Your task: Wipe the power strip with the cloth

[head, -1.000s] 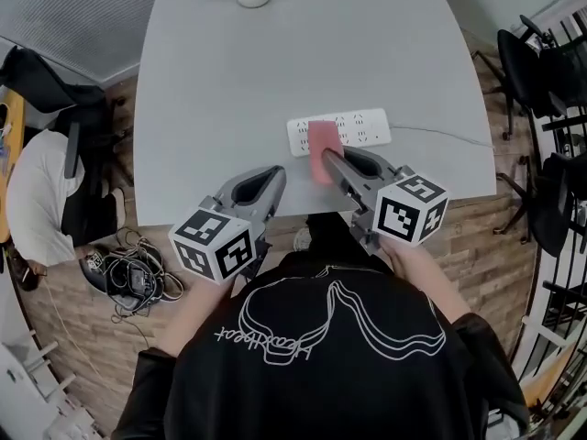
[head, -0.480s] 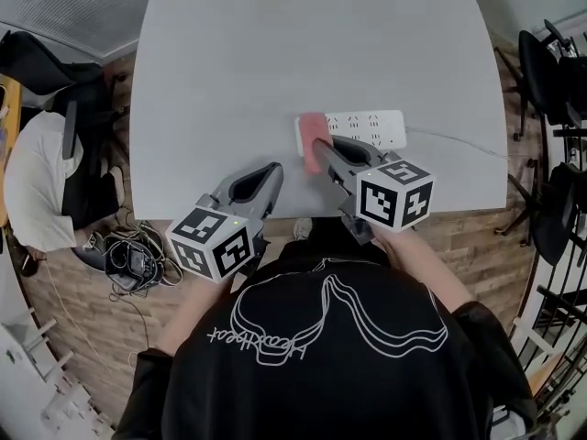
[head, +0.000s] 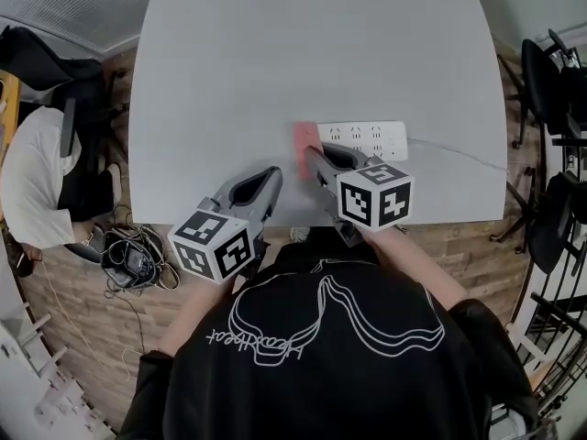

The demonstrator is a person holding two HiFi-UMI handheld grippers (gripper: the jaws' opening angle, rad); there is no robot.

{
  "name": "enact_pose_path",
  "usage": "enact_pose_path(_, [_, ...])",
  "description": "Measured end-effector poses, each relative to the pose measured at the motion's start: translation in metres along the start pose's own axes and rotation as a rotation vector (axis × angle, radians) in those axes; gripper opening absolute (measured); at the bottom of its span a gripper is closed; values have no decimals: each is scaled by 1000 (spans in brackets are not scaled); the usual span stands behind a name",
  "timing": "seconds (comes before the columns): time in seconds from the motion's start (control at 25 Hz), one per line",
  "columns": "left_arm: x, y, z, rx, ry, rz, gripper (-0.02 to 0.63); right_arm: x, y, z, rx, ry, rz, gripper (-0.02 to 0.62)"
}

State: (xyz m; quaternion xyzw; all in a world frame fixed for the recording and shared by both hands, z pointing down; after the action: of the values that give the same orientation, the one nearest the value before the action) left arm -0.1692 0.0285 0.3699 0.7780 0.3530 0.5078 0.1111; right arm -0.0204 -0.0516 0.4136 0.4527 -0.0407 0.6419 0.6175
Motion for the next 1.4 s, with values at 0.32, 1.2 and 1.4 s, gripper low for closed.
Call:
enact_pose_path(0.32, [-1,4,-8,-9,-12,-8,14,2,15,8,37,-4,-43,37])
enact_pose_path(1.2, [-1,12,-7,-9,-31,-15,14,3,14,20,103,-2,-75,38])
enact_pose_path(1.4, [-2,12,-3,-3,-24,-19,14,2,8,24,111,4,-71,38])
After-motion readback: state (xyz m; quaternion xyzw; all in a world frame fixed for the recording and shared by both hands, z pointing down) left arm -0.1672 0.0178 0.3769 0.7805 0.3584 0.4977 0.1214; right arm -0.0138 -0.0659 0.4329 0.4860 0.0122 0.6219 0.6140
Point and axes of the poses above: the fingertips, and each gripper's own axes: y forward along the fingers, z to its right, x out of its underside, the point moved 8 cm from there along -y, backward along the fingers, and after that the axes turned 6 degrees about -x, right-handed, at the moved point
